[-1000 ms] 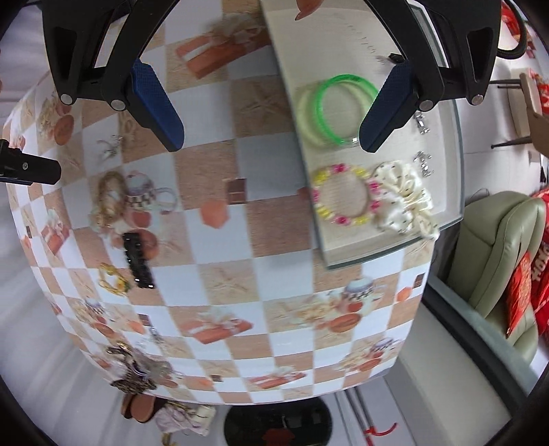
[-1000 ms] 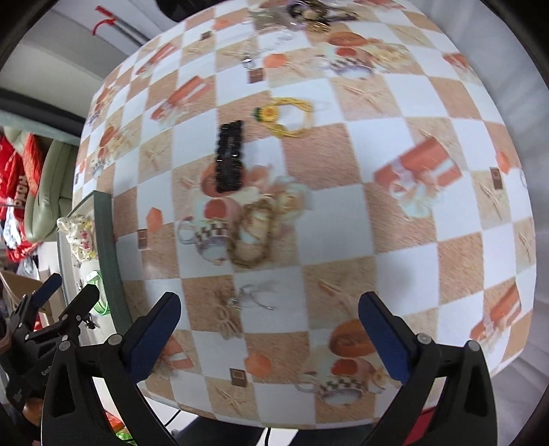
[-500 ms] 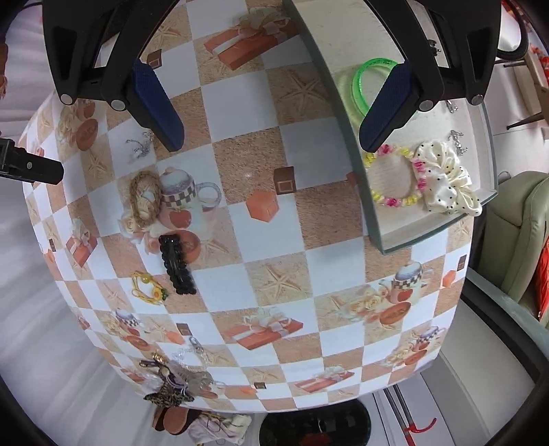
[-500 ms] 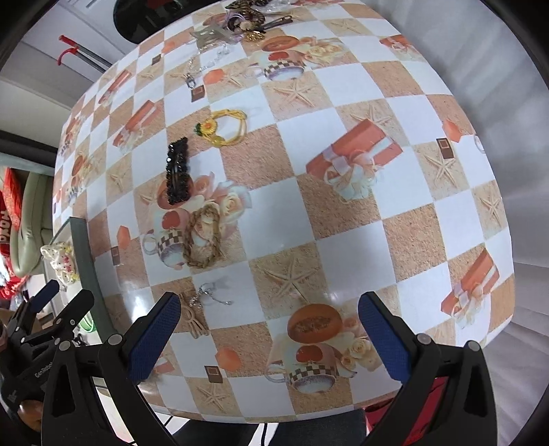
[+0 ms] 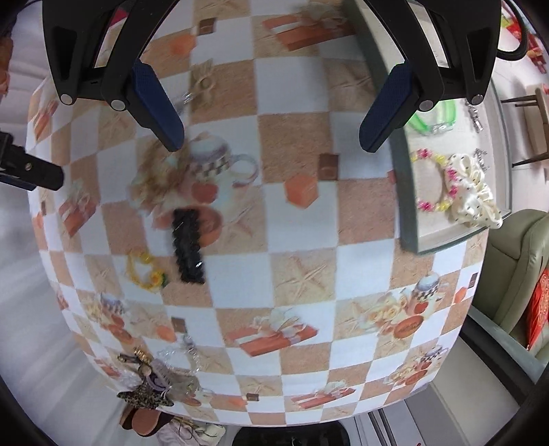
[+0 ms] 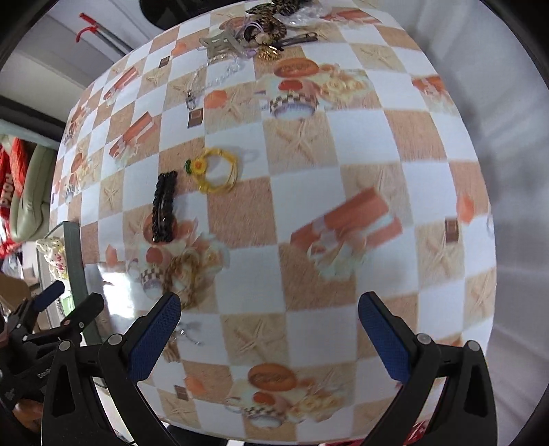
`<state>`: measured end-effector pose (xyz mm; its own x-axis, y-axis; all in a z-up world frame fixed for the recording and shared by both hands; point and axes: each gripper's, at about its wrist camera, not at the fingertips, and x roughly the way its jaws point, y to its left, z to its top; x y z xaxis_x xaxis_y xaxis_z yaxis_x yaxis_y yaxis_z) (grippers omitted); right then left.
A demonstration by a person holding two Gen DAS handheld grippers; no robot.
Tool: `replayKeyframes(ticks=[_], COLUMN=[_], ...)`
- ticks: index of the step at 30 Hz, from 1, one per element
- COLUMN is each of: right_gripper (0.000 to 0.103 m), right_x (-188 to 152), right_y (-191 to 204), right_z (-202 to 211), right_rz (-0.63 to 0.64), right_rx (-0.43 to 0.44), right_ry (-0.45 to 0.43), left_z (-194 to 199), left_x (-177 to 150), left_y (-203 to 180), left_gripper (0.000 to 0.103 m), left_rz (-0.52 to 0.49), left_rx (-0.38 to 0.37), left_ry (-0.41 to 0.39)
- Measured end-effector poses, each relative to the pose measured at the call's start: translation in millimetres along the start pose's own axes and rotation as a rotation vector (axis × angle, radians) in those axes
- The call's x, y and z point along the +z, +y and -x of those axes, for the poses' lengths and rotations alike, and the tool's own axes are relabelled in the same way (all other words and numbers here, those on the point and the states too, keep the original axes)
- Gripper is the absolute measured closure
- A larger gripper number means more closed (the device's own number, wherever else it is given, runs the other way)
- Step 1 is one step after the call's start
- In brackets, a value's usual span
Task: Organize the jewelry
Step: 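Grasp the black beaded barrette with the left tool while the right tool grasps the yellow flower hair tie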
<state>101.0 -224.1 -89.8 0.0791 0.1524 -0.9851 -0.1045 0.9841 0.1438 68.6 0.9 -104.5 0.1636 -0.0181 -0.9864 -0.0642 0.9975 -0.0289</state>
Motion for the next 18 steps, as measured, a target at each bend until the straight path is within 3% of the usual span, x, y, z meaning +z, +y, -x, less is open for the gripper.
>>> replayKeyframes(ticks=[8,18], right_gripper=[0.002,0.030], right_x=[46,91], right_y=[-3,25], right_z=[-16,-52], right_rz=[0.062,0.196], right_rx=[0.001,-0.001], right_ry=[-0.015,-0.006], left_z=[-24,-60], left_x=[30,51], left_y=[-22,-40], left_gripper=[0.000,0.000], left_rz=[-0.014,-0.054], left_rx=[-0.006,-0.018], left_ry=[0.007,0.023])
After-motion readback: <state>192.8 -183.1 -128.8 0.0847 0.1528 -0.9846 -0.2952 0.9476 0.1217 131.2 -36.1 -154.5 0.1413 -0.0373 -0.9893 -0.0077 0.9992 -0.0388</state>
